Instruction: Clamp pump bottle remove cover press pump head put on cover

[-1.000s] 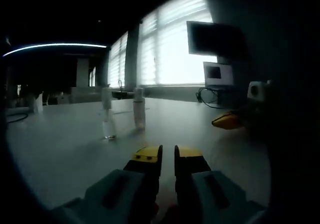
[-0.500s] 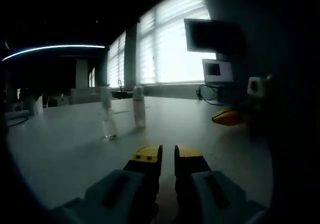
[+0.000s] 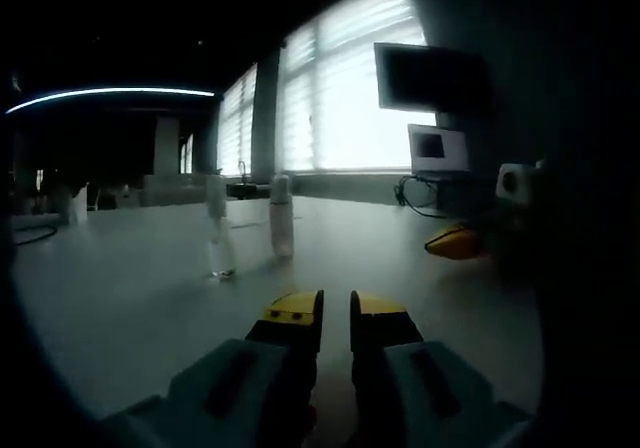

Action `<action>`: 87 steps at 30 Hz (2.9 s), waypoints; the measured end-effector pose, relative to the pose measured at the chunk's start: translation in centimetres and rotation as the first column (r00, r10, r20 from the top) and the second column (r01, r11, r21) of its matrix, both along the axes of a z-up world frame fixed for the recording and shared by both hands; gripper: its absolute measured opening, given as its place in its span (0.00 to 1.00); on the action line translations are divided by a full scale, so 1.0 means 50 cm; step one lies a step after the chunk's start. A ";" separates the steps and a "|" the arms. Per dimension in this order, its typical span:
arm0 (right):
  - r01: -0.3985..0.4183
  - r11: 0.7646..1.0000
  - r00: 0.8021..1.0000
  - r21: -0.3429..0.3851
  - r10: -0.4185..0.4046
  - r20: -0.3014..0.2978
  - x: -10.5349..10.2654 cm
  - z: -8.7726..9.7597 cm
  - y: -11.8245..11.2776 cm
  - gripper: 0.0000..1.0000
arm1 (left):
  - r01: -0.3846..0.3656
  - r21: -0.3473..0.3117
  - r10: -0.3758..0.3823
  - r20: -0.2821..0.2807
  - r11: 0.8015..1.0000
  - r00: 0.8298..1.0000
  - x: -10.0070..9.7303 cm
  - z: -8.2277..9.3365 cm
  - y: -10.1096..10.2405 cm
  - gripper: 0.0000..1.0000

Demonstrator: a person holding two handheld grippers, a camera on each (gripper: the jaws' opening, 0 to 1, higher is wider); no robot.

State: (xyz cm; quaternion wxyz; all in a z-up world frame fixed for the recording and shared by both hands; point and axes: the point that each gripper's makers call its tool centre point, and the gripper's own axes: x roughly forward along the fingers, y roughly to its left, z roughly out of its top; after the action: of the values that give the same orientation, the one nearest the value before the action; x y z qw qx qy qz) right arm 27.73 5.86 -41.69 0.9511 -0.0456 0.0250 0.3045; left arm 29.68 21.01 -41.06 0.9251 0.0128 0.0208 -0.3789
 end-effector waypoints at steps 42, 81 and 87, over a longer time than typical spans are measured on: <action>-0.001 1.000 1.000 0.005 0.001 -0.006 0.001 0.001 -0.002 0.00 | -0.074 0.013 0.073 0.052 0.997 0.996 0.046 0.064 -0.028 0.08; -0.003 1.000 1.000 -0.006 0.003 0.006 0.001 0.001 0.000 0.00 | -0.155 -0.025 0.155 0.023 0.988 0.988 0.146 0.098 -0.108 0.16; -0.004 1.000 1.000 -0.007 0.004 0.008 0.000 0.001 0.002 0.00 | -0.166 -0.006 0.166 0.029 0.986 0.986 0.170 0.095 -0.118 0.17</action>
State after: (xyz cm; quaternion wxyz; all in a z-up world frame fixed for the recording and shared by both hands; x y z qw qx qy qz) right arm 27.74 5.96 -41.62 0.9504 -0.0501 0.0221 0.3061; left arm 38.16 15.13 -36.29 0.9537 0.0148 0.0074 -0.3005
